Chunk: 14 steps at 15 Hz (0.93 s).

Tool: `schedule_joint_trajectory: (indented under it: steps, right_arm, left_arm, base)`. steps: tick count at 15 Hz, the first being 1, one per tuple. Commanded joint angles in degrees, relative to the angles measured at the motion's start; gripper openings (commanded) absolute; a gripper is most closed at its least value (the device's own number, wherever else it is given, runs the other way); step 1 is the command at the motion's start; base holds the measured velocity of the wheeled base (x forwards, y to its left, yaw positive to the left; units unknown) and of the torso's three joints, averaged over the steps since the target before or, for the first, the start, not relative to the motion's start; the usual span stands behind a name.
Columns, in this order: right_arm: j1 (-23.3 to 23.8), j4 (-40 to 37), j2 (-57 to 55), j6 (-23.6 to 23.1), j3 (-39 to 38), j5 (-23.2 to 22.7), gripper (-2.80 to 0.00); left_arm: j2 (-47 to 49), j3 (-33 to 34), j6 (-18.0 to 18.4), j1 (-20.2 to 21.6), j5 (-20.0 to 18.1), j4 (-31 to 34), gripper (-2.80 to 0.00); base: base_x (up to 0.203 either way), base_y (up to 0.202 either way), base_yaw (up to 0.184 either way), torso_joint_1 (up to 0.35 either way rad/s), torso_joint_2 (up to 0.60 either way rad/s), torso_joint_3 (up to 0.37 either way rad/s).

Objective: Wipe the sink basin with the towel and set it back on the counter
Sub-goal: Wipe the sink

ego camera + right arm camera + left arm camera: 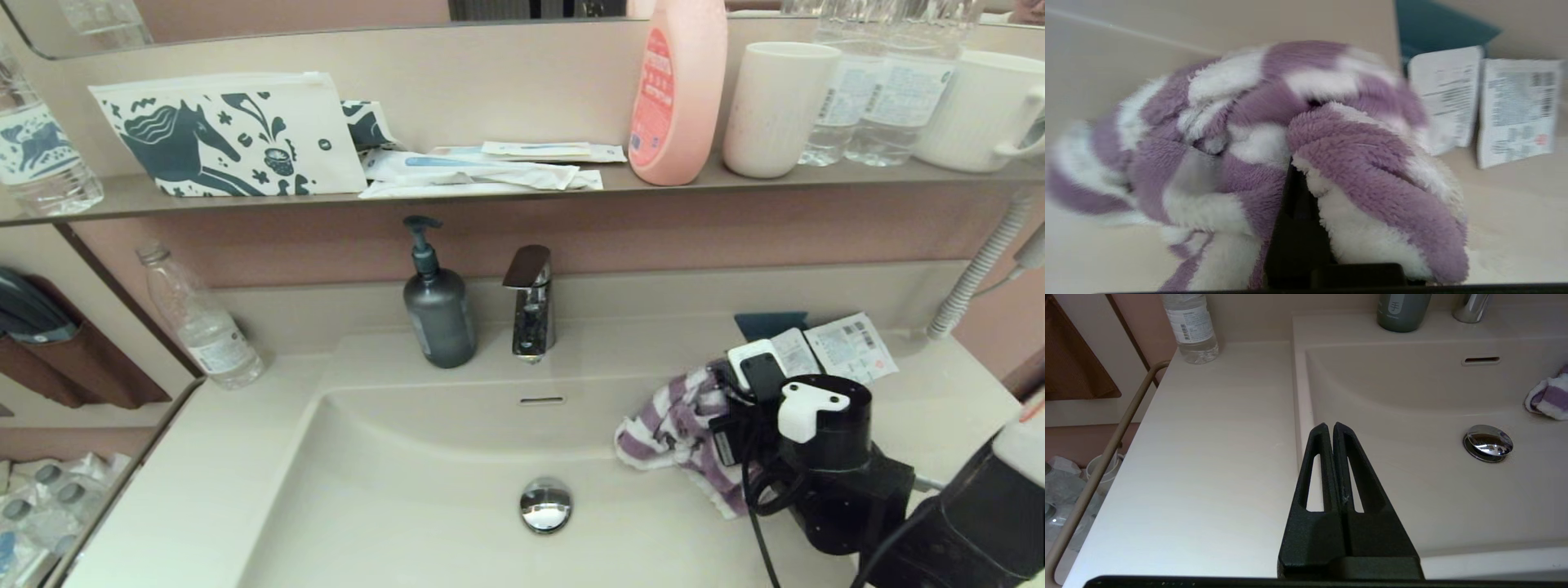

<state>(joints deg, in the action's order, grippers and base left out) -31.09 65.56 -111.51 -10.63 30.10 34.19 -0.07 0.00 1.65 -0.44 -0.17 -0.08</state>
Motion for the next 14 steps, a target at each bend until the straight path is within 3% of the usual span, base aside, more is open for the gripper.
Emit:
schedule_joint_trajectory:
  steps: [1, 4, 7, 14]
  right_arm:
    - [-1.14, -0.42, 8.13, -0.08, -2.11, 0.08, -2.8]
    - [-1.83, -6.46, 20.86, 0.05, -4.98, 0.67, -2.8]
    - [0.3, -19.33, 34.19, 0.1, -4.43, 0.71, -2.8]
    - [18.23, -56.21, 48.86, 0.32, 9.98, -1.23, -2.8]
  left_arm:
    - [0.07, 0.0, 0.02, 0.0, 0.0, 0.0, -2.8]
    - [0.07, 0.0, 0.02, 0.0, 0.0, 0.0, -2.8]
    - [0.07, 0.0, 0.02, 0.0, 0.0, 0.0, -2.8]
    - [0.07, 0.0, 0.02, 0.0, 0.0, 0.0, -2.8]
  base:
    - [0.0, 0.0, 0.0, 0.0, 0.0, 0.0]
    - [0.0, 0.0, 0.0, 0.0, 0.0, 0.0]
    - [0.0, 0.0, 0.0, 0.0, 0.0, 0.0]
    - [0.0, 0.0, 0.0, 0.0, 0.0, 0.0]
